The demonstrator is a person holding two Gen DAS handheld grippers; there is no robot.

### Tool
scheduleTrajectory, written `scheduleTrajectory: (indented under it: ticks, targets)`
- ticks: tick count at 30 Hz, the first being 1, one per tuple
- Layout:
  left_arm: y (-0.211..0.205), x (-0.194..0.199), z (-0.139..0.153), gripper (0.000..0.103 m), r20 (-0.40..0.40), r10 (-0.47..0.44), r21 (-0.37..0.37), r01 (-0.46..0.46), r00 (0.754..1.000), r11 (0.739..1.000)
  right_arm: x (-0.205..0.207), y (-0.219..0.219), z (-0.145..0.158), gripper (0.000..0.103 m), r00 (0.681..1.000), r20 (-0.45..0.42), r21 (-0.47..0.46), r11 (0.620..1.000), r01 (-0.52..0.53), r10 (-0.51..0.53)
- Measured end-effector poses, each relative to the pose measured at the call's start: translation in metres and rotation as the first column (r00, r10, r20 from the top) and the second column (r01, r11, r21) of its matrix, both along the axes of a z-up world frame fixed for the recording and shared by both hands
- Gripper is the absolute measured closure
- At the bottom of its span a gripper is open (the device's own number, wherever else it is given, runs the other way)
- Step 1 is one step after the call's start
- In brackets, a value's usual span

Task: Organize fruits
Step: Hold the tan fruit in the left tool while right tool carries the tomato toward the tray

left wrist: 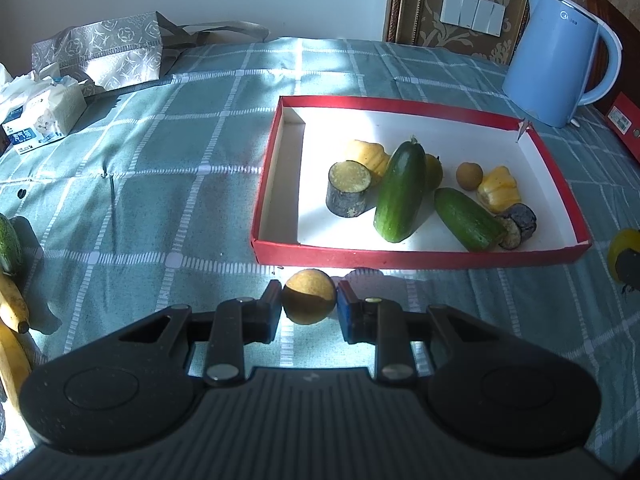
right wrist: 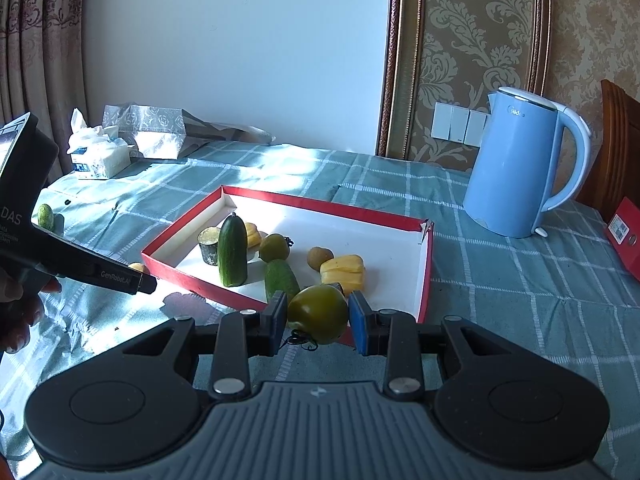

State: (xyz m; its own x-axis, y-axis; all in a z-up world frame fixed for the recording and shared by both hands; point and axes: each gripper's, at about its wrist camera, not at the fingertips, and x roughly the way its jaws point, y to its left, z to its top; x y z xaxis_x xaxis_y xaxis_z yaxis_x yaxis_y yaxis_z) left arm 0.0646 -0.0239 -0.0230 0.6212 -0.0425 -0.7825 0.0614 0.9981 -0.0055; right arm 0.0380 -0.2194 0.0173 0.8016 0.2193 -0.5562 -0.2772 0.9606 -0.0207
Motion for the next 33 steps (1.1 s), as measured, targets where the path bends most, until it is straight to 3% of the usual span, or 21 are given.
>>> scheduleTrajectory:
  ticks: [11, 33]
  targets:
    - [0.003, 0.004, -0.004, 0.077, -0.017, 0.029, 0.016, -0.029, 0.999, 0.999, -0.013, 0.025, 0.046, 0.071, 0.976, 0.163, -0.016, 0.989, -0.147, 0.147]
    - [0.000, 0.009, -0.001, 0.077, -0.017, 0.024, 0.025, -0.023, 1.000, 0.999, 0.008, 0.013, 0.025, 0.071, 0.994, 0.087, 0.006, 0.998, -0.067, 0.067]
